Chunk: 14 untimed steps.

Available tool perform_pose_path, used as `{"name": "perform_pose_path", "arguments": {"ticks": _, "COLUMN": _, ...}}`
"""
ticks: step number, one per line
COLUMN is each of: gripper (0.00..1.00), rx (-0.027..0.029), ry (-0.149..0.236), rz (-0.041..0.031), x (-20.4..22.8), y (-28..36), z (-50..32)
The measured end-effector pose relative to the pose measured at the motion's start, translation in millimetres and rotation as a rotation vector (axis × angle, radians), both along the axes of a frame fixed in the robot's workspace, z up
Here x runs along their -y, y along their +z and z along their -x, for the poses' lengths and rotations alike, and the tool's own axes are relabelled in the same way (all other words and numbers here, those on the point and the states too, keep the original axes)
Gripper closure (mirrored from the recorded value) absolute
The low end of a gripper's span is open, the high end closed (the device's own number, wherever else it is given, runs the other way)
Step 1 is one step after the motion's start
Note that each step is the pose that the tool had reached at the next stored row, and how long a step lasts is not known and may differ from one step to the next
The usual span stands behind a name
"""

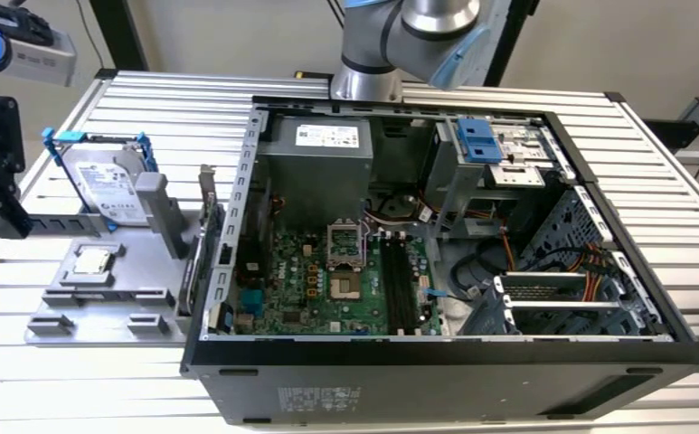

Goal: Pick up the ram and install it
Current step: 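Pick up the ram and move it above insertion slot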

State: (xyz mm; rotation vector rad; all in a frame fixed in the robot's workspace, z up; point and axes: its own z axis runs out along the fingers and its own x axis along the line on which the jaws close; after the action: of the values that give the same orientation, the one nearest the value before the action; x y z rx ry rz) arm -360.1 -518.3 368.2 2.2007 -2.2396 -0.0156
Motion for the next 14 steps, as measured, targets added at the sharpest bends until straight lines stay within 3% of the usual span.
{"name": "perform_pose_path", "arguments": {"ticks": 14, "gripper": 1.0, "rx": -0.0001, "ry": 0.0, "rz": 0.0001, "x": 0.0, "y": 6.7, "z": 0.0}}
